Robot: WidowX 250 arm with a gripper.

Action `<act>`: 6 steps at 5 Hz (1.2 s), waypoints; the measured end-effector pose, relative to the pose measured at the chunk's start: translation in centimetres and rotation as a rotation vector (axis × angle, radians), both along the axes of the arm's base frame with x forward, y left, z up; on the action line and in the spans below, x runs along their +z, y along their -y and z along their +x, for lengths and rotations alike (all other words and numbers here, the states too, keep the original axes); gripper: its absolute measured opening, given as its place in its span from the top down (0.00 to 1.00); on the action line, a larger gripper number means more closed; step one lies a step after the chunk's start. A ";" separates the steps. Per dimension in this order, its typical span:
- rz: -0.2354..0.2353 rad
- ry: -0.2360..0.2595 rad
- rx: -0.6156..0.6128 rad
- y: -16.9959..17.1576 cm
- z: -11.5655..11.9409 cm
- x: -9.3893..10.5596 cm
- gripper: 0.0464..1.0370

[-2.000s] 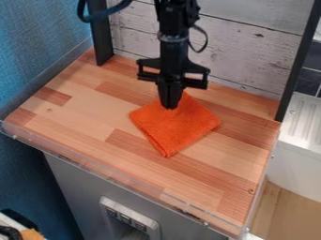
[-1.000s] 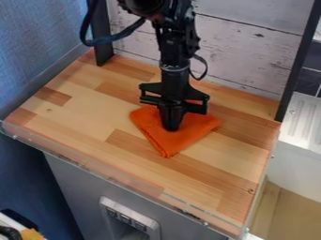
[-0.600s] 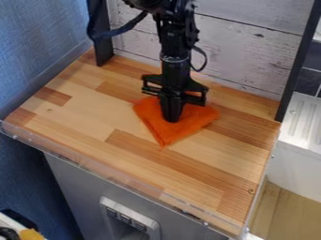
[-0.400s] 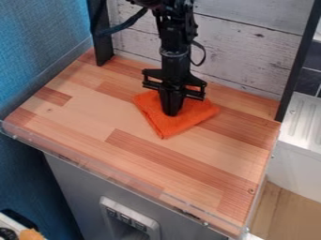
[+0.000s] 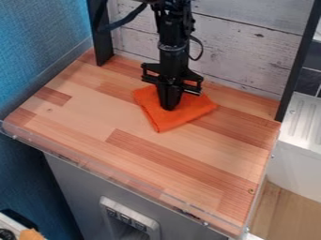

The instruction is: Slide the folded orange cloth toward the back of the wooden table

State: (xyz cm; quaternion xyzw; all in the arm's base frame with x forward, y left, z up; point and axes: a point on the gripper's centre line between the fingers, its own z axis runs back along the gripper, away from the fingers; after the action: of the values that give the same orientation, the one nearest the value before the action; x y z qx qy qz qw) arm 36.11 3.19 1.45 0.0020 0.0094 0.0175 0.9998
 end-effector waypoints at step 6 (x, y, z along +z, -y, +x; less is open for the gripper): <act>-0.021 0.040 -0.042 -7.5 -3.6 10.1 0.04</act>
State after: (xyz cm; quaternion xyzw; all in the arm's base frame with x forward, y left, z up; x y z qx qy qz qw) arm 32.52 10.74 11.57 -0.0088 -0.0104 -0.0033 0.9999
